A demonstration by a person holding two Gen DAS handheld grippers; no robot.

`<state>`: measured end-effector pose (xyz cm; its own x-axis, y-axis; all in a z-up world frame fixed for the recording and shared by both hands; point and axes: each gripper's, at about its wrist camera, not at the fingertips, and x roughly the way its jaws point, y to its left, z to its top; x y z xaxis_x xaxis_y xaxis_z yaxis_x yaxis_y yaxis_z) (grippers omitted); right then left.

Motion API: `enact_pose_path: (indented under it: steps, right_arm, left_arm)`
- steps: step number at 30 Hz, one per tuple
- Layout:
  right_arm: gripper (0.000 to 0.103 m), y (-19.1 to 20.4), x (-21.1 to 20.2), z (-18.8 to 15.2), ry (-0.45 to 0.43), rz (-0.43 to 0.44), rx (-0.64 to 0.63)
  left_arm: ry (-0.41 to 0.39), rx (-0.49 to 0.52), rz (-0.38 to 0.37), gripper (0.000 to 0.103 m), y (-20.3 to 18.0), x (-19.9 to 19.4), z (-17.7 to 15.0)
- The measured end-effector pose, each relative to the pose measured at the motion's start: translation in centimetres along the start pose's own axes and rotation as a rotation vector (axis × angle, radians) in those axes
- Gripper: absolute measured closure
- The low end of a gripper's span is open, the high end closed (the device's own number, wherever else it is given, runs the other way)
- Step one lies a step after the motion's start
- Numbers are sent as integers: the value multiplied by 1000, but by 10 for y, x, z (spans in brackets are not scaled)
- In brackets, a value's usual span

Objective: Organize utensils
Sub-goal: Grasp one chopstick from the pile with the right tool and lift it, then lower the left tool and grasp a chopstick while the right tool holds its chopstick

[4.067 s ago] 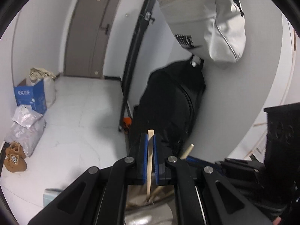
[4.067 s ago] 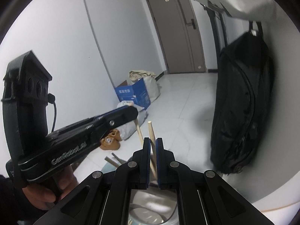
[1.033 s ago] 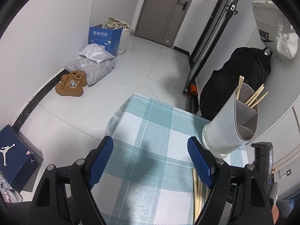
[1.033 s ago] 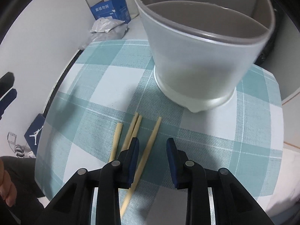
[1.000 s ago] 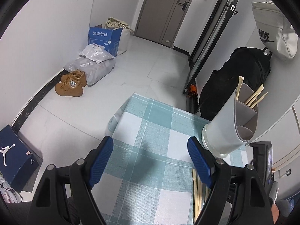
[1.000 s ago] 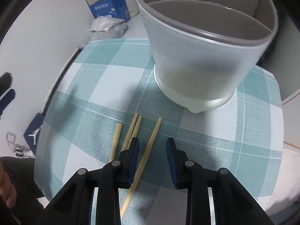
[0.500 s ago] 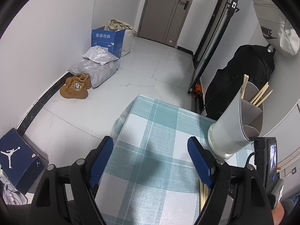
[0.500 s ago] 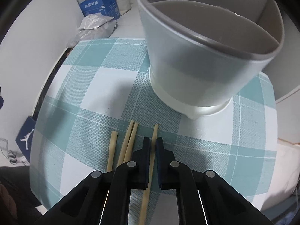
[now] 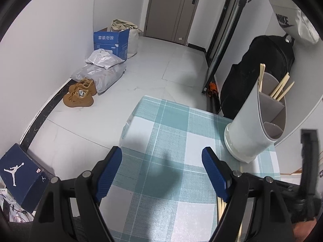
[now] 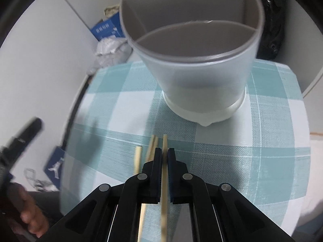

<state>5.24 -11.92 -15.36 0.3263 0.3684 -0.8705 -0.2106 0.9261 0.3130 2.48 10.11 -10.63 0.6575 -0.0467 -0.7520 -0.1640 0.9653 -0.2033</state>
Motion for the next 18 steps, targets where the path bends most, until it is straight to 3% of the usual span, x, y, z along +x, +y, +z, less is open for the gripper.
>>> enact_pose_path:
  steps: [6, 12, 15, 18]
  right_arm:
    - [99, -17, -18, 2, -35, 88, 67]
    - [99, -23, -45, -1, -89, 182, 103]
    - [99, -34, -60, -5, -137, 227, 131]
    - [99, -42, -67, -8, -175, 266, 159]
  left_arm:
    - [60, 29, -10, 25, -9, 12, -8]
    - [223, 31, -35, 25, -20, 37, -19]
    - [311, 84, -25, 25, -35, 52, -30]
    - [347, 133, -36, 25, -46, 57, -40]
